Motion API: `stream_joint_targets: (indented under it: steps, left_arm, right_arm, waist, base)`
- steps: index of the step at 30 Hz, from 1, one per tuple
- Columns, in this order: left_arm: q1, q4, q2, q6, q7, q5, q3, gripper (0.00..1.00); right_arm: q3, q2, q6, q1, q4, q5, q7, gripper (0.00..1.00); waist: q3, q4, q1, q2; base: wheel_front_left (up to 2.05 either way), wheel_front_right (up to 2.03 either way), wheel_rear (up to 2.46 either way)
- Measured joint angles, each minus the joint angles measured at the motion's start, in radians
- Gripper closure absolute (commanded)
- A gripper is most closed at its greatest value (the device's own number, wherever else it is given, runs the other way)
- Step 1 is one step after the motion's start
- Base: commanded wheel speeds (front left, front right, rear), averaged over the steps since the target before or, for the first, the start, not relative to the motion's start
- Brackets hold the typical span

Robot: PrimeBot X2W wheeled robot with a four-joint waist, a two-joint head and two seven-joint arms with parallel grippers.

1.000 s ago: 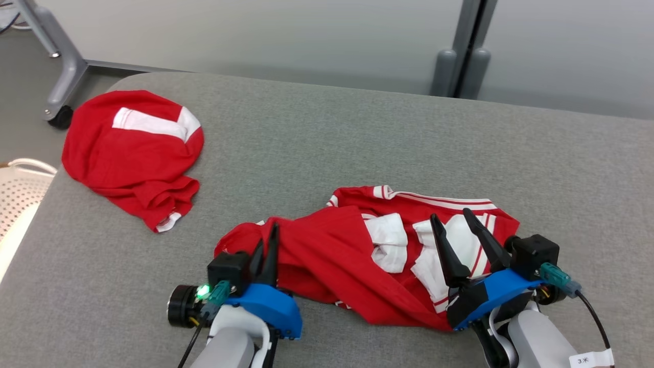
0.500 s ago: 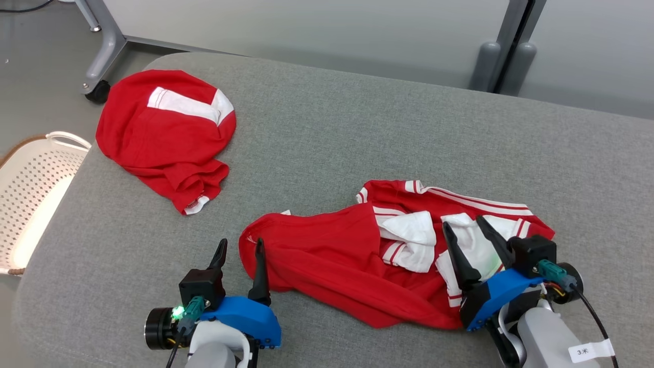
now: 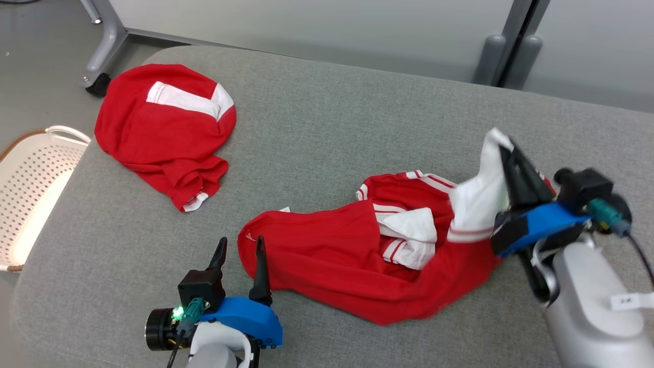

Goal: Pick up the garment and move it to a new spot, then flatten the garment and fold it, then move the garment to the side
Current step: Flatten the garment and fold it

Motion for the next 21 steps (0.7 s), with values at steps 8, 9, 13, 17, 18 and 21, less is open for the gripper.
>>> stream_joint_targets:
  steps: [8, 9, 13, 17, 18, 21]
  left_arm:
    - [-0.024, 0.006, 0.0, -0.009, 0.0, 0.002, -0.026, 0.0]
    - [-0.026, 0.009, -0.001, -0.009, 0.0, 0.002, -0.029, 0.0]
    - [-0.031, 0.018, -0.001, -0.009, 0.0, 0.006, -0.026, 0.0]
    - [-0.034, 0.026, -0.001, -0.011, 0.0, 0.02, -0.013, 0.0]
    - [-0.034, 0.028, -0.001, -0.015, 0.0, 0.021, -0.01, 0.0]
    - [-0.034, 0.033, -0.001, -0.019, 0.0, 0.021, -0.004, 0.0]
  right_arm:
    - [-0.109, -0.085, 0.0, -0.236, -0.19, -0.024, 0.0, 1.0]
    - [-0.13, -0.088, 0.0, -0.251, -0.203, -0.027, 0.0, 1.0]
    - [-0.188, -0.111, 0.0, -0.261, -0.256, -0.044, 0.0, 1.0]
    - [-0.251, -0.148, 0.0, -0.23, -0.321, -0.053, 0.0, 1.0]
    - [-0.255, -0.152, 0.0, -0.203, -0.336, -0.051, 0.0, 1.0]
    - [-0.258, -0.156, 0.0, -0.088, -0.346, -0.04, 0.0, 1.0]
  waist:
    - [0.008, -0.044, 0.0, 0.0]
    - [0.009, -0.049, 0.0, 0.0]
    - [0.011, -0.077, 0.0, 0.0]
    - [0.017, -0.125, 0.0001, 0.0]
    - [0.018, -0.138, 0.0, 0.0]
    - [0.019, -0.18, 0.0, -0.0002]
  base:
    - [0.0, 0.0, 0.0]
    - [0.0, 0.0, 0.0]
    - [0.0, 0.0, 0.0]
    - [0.0, 0.0, 0.0]
    - [0.0, 0.0, 0.0]
    - [0.0, 0.0, 0.0]
